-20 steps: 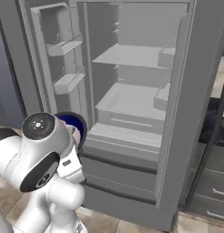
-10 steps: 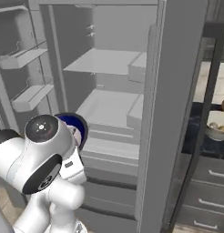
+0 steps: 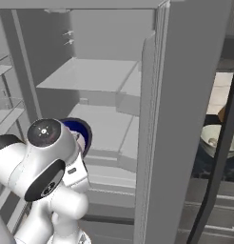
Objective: Place the bowl with the potato and mushroom on the top shelf of the fridge. Place the bowl with the fish and steak on the second highest shelf of the fridge.
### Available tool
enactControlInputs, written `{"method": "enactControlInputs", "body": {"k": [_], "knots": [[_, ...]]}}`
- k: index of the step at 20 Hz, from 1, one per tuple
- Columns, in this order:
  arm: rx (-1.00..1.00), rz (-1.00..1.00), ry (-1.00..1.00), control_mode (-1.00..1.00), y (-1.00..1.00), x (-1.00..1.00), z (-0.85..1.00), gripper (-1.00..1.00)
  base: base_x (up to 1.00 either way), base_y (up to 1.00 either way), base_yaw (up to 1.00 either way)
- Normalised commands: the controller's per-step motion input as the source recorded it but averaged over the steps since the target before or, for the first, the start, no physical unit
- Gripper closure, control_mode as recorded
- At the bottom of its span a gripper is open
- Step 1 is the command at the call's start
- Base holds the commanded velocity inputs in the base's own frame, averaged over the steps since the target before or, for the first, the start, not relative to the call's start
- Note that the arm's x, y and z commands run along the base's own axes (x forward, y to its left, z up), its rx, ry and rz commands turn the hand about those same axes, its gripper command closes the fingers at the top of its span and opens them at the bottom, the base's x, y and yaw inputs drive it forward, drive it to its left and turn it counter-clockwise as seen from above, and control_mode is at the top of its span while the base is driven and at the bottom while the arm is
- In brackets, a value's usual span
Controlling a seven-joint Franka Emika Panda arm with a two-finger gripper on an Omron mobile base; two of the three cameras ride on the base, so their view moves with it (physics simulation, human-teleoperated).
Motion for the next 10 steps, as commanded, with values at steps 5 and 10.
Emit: {"method": "enactControlInputs", "body": {"k": [5,10], "knots": [[0.00,-0.09,0.00,-1.00,0.13,0.36,-0.08,1.00,0.57,0.29,-0.16],[0.04,-0.24,0.00,-1.00,0.54,1.00,-0.09,1.00,0.00,0.00,0.00]]}}
